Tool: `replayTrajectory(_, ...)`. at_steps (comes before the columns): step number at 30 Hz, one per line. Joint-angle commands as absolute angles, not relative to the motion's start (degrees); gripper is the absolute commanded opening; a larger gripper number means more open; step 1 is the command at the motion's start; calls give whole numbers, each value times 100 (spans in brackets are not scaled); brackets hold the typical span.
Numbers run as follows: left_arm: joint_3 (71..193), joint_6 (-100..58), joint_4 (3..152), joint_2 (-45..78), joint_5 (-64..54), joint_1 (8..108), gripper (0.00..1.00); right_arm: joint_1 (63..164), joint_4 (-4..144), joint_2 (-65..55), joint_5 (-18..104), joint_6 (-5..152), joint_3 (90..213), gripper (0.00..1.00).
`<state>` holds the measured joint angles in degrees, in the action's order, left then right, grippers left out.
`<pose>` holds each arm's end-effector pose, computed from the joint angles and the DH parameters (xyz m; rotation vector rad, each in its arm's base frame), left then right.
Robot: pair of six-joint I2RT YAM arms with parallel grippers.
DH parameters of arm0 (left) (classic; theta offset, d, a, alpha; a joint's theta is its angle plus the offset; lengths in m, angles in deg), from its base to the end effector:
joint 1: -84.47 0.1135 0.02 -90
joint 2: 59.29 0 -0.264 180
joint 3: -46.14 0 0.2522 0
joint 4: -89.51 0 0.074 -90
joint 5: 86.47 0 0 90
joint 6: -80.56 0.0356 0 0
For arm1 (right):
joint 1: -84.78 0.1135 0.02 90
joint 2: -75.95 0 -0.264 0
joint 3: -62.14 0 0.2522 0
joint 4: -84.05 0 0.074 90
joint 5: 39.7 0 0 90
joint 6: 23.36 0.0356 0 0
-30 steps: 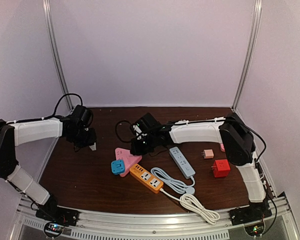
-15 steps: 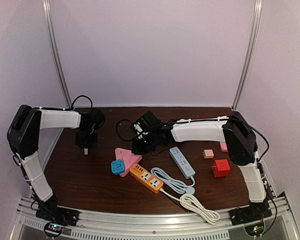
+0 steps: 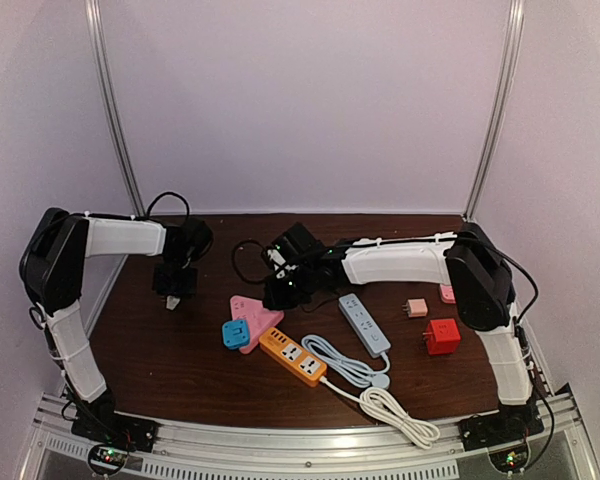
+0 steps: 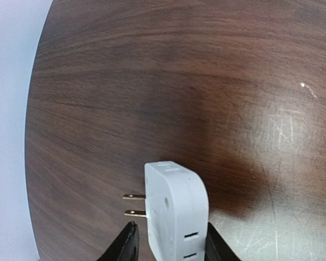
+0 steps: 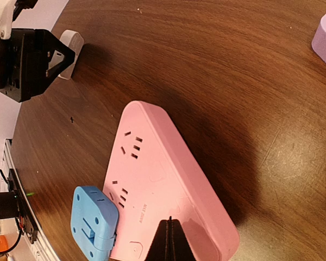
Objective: Pull the plug off the socket
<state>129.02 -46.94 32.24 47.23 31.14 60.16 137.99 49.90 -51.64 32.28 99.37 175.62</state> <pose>0.3192 -0.1261 0.1613 -0.3656 2.6992 0.4630 0.2891 0.4050 0.1807 -0.6264 2.5696 0.9924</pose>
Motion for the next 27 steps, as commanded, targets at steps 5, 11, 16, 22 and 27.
replayTrajectory(5,13048,-4564,3396,4445,2734,5901,61,13803,4981,-5122,3128,9846,17529,0)
replayTrajectory(11,12470,-4578,3850,3672,1975,5872,77,13895,4972,-5168,3088,9808,17530,0)
replayTrajectory(16,11273,-4953,4718,2780,950,5855,79,13978,4989,-5188,3056,9818,17513,0)
replayTrajectory(22,9481,-5714,6722,1924,-467,5718,85,14047,5027,-5236,2997,9828,17483,0)
replayTrajectory(27,8470,-6394,8644,1806,-1146,5566,87,14051,5177,-5283,2874,9897,17424,0)
